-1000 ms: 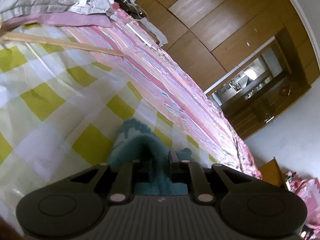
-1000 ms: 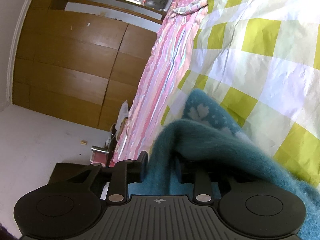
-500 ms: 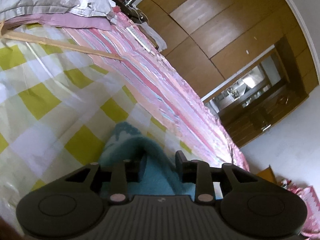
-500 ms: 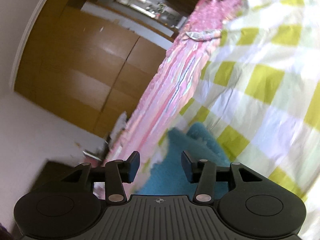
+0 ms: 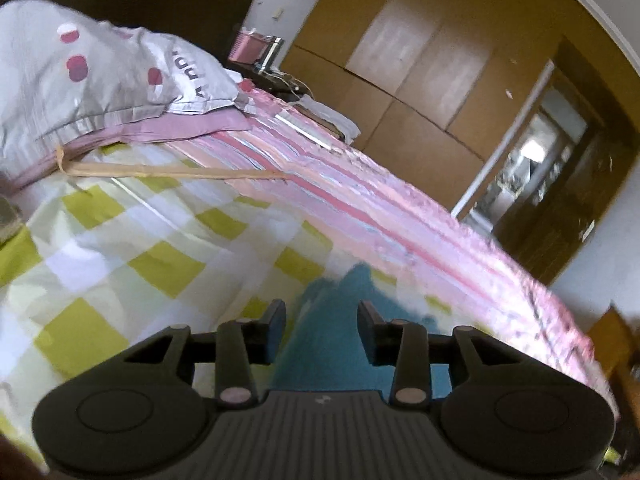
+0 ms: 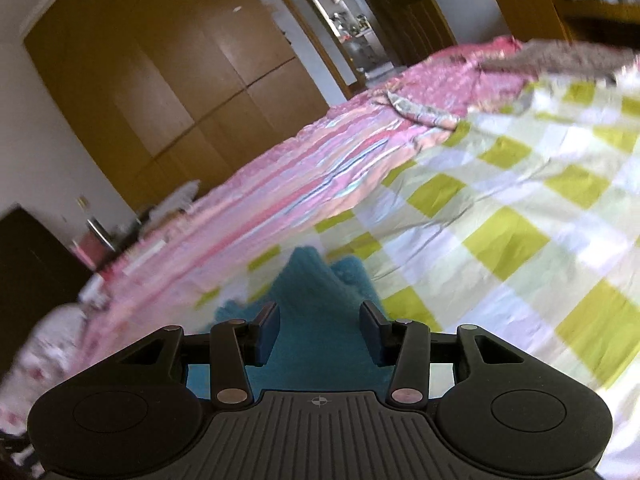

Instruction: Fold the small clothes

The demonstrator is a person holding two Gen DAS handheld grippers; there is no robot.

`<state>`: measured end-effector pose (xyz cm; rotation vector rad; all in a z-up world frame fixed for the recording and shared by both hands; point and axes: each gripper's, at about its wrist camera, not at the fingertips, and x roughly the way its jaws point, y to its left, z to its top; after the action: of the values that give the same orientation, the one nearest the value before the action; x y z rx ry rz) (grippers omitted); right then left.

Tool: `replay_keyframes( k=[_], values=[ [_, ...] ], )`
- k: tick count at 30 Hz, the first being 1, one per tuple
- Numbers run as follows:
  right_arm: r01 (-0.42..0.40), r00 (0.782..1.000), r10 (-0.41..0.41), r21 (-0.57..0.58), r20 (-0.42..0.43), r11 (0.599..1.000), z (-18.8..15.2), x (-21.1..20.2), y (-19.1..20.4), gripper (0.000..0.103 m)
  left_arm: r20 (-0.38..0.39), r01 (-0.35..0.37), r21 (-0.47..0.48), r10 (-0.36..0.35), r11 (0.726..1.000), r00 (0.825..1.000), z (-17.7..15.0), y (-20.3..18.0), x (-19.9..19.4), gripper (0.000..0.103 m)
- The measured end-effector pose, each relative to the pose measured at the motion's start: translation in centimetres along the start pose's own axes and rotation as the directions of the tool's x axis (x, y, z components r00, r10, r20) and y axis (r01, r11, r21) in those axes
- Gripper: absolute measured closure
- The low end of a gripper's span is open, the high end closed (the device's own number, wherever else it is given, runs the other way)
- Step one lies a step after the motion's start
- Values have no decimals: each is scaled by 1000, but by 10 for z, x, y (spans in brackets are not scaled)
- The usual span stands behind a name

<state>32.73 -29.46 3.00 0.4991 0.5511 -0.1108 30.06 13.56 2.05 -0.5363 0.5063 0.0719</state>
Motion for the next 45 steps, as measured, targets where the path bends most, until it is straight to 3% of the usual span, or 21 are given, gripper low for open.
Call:
replay_keyframes(
  k=[4, 7, 22, 25, 32, 39, 45],
  values=[
    [94, 993, -97, -46, -60, 994, -6, 14, -2, 60, -48, -21, 72, 25, 997, 999, -21, 0, -6, 59],
    [104, 991, -106, -23, -87, 994, -14, 19, -14, 62, -90, -40, 106, 50, 994, 995, -36, 4, -5, 58],
    [160, 983, -171, -144, -68, 977, -20, 18, -1, 62, -82, -36, 144, 48, 989, 995, -48, 13, -9, 51],
    [182, 981, -191, -180, -32, 967, -19, 6, 10, 62, -83, -38, 156, 51, 987, 995, -49, 12, -12, 51],
    [168, 986, -159, -287, 54, 943, -27, -26, 43, 62, -103, -39, 172, 58, 984, 993, -48, 10, -16, 52],
    [117, 992, -122, -344, 6, 932, -44, -24, 70, 62, -115, -36, 189, 58, 981, 992, -47, 8, -20, 52],
    [119, 989, -144, -363, -41, 924, -66, -9, 74, 62, -122, -30, 201, 56, 979, 991, -47, 8, -20, 52]
  ],
)
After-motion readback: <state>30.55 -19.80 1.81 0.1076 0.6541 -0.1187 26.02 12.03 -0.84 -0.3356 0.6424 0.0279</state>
